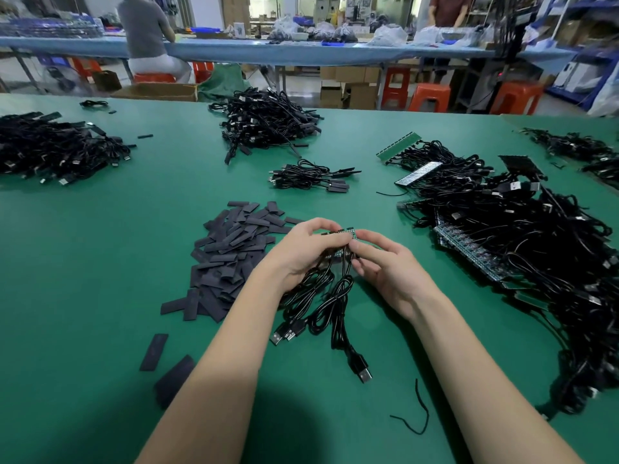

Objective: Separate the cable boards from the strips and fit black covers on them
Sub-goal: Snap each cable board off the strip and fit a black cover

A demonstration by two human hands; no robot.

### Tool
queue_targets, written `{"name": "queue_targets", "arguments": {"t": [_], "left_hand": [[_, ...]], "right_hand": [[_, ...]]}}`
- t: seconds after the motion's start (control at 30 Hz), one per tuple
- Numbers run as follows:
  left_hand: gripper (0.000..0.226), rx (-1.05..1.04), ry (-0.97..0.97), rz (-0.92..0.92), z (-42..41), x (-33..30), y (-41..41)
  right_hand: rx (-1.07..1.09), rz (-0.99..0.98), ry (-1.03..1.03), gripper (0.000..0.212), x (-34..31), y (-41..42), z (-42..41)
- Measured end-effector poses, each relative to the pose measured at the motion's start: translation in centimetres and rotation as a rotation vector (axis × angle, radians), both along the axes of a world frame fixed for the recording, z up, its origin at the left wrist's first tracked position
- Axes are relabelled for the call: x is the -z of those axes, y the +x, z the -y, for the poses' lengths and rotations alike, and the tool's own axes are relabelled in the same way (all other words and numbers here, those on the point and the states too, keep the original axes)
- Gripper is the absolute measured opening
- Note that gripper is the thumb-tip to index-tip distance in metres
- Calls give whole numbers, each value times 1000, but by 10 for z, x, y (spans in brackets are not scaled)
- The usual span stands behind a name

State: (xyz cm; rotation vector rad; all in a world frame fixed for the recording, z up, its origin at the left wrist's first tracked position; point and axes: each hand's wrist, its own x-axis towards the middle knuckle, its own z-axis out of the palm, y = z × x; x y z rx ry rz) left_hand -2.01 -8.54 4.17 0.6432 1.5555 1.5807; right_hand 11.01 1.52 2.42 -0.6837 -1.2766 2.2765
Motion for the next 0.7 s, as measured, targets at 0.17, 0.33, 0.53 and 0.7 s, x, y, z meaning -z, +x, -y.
{"name": "queue_targets", "arguments": {"t": [0.17,0.33,0.53,0.7], "left_hand": [[17,96,43,156,3,1,-1],[16,181,38,179,4,3,-2],[21,244,133,388,0,4,1],[24,-91,88,14,-14,6,-2]], "right_hand": [[-60,26,-15,42,-2,8,-4],[-119,89,-125,37,-8,10,-7],[-98,74,-352,17,-17,15,-6],[-8,115,-124,35,-21,20,-16]]}}
